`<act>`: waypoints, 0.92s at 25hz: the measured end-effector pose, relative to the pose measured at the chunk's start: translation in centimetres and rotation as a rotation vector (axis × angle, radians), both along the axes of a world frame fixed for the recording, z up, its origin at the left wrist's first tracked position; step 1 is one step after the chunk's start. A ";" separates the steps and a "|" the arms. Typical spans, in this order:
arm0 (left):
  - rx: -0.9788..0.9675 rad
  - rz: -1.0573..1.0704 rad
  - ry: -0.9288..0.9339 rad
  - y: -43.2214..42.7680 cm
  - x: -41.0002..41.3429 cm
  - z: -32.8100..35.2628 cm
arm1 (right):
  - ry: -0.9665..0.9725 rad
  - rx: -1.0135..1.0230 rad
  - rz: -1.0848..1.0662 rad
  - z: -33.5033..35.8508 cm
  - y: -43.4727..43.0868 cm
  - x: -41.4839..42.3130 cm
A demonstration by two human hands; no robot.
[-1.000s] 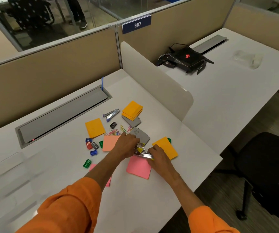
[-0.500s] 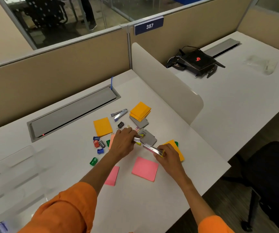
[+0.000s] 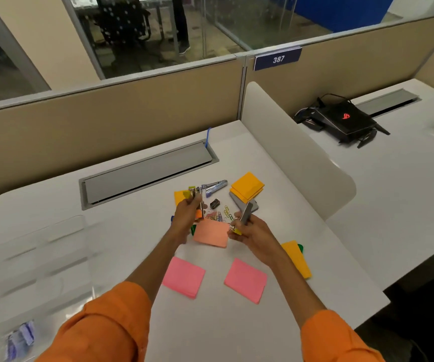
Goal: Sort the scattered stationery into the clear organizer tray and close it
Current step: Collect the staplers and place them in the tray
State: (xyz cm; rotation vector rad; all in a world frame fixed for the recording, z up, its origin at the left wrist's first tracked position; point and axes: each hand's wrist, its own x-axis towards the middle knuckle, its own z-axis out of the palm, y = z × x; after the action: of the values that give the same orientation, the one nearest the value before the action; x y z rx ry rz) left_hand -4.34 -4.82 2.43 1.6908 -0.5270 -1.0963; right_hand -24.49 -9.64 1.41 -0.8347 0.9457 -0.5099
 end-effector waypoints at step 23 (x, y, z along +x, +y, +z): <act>0.004 -0.012 0.188 1.3 6.9 -1.9 | 1.018 -1.614 0.941 -3.8 -15.7 12.8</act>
State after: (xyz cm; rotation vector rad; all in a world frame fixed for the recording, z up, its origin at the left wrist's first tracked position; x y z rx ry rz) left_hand 2.60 -3.51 0.51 1.5705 -0.4157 -1.2511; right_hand -11.74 -25.37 -2.35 -2.9920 0.7149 0.1777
